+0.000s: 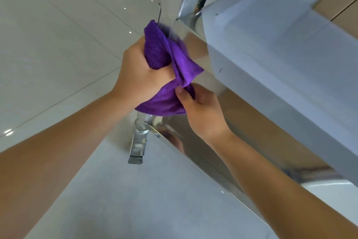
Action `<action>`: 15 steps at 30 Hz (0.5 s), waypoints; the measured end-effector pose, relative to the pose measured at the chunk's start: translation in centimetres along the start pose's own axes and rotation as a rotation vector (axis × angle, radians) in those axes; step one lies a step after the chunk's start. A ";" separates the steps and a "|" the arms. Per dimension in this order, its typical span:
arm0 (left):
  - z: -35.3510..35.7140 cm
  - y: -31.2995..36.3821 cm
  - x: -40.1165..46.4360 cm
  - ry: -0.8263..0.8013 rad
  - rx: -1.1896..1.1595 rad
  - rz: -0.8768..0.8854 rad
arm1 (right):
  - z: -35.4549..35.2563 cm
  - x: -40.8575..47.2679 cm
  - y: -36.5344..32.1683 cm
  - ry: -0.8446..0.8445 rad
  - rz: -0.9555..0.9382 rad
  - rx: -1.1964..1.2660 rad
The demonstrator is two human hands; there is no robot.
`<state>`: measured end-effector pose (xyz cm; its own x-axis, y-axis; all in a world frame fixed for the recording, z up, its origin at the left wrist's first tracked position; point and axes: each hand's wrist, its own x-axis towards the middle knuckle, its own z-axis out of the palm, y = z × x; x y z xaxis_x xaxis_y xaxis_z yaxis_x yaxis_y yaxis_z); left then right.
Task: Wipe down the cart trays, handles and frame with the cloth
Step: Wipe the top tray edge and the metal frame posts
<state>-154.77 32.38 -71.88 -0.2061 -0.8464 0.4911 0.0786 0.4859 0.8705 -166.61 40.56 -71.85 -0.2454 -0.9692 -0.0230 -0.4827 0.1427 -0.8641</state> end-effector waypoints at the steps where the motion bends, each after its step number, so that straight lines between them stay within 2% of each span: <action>1: 0.1 -0.1 -0.1 0.007 0.004 0.006 | -0.3 -0.1 0.0 0.004 -0.011 0.004; 5: 0.4 -0.2 -0.5 0.016 0.004 0.028 | -0.9 -1.2 -0.6 0.017 -0.071 0.039; 9: 0.2 -1.3 -1.1 0.060 0.039 -0.039 | -0.3 -1.4 -0.2 0.067 -0.054 0.124; 15: 0.1 -3.1 -2.5 0.089 0.066 -0.095 | 0.7 -1.4 0.6 0.035 -0.066 0.217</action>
<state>-154.57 33.02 -75.86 -0.1218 -0.9040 0.4098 -0.0020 0.4131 0.9107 -165.94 41.83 -72.72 -0.2501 -0.9668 0.0517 -0.3078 0.0288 -0.9510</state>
